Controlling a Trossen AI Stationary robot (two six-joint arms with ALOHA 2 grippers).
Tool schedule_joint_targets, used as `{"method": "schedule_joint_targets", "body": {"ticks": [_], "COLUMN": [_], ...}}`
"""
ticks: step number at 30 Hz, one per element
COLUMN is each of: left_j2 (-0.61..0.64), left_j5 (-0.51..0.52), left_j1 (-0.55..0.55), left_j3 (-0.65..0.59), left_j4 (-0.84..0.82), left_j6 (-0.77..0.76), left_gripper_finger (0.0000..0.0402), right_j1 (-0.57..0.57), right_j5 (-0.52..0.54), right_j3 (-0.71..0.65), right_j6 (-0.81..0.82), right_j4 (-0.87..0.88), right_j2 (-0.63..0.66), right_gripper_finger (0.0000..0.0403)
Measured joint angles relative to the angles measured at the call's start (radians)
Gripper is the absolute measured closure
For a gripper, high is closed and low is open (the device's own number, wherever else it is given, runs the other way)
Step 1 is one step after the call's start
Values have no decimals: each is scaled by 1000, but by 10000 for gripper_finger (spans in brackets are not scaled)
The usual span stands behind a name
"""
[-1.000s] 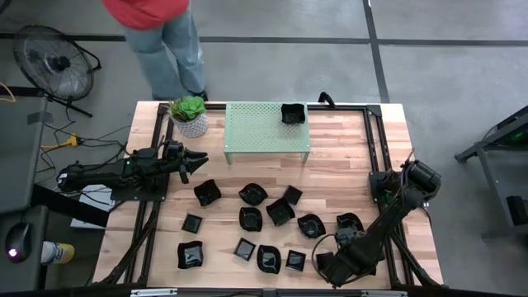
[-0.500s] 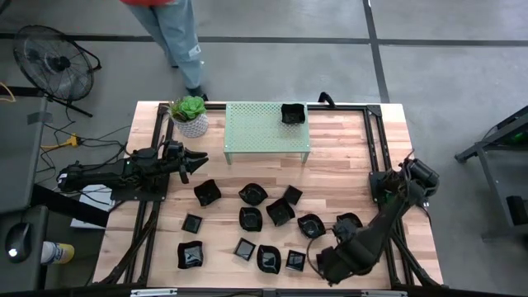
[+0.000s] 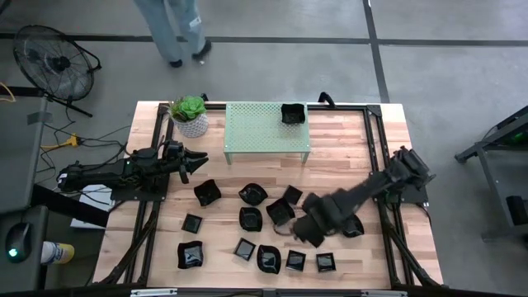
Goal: Pick & Place Mini shaped plates
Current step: Stack the distorted square plate on top of the distorted square plate on the shelf
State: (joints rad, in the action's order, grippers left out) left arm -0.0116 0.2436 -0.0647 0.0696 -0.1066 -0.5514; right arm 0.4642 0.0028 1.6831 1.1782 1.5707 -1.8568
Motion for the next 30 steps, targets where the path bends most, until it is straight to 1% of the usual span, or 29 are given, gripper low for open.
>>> {"method": "schedule_joint_targets", "body": {"ticks": [5, 11, 16, 19, 25, 28, 30], "left_j2": [0, 0, 0, 0, 0, 0, 0], "left_j5": [0, 0, 0, 0, 0, 0, 0], "left_j1": [0, 0, 0, 0, 0, 0, 0], "left_j3": [0, 0, 0, 0, 0, 0, 0], "left_j4": [0, 0, 0, 0, 0, 0, 0], "left_j6": [0, 0, 0, 0, 0, 0, 0], "left_gripper_finger": [268, 268, 268, 268, 268, 268, 268], "right_j1": [-122, -240, -309, -330, -368, -401, -422], "right_j5": [60, 126, 178, 186, 266, 334, 376], "right_j3": [0, -1, -2, -2, -1, -1, -1], "right_j6": [-235, -428, -503, -507, -560, -635, -721], "right_j4": [0, 1, 1, 1, 2, 1, 1], "right_j2": [0, 0, 45, 94, 207, 252, 269], "right_gripper_finger": [402, 402, 402, 402, 402, 402, 403]}}
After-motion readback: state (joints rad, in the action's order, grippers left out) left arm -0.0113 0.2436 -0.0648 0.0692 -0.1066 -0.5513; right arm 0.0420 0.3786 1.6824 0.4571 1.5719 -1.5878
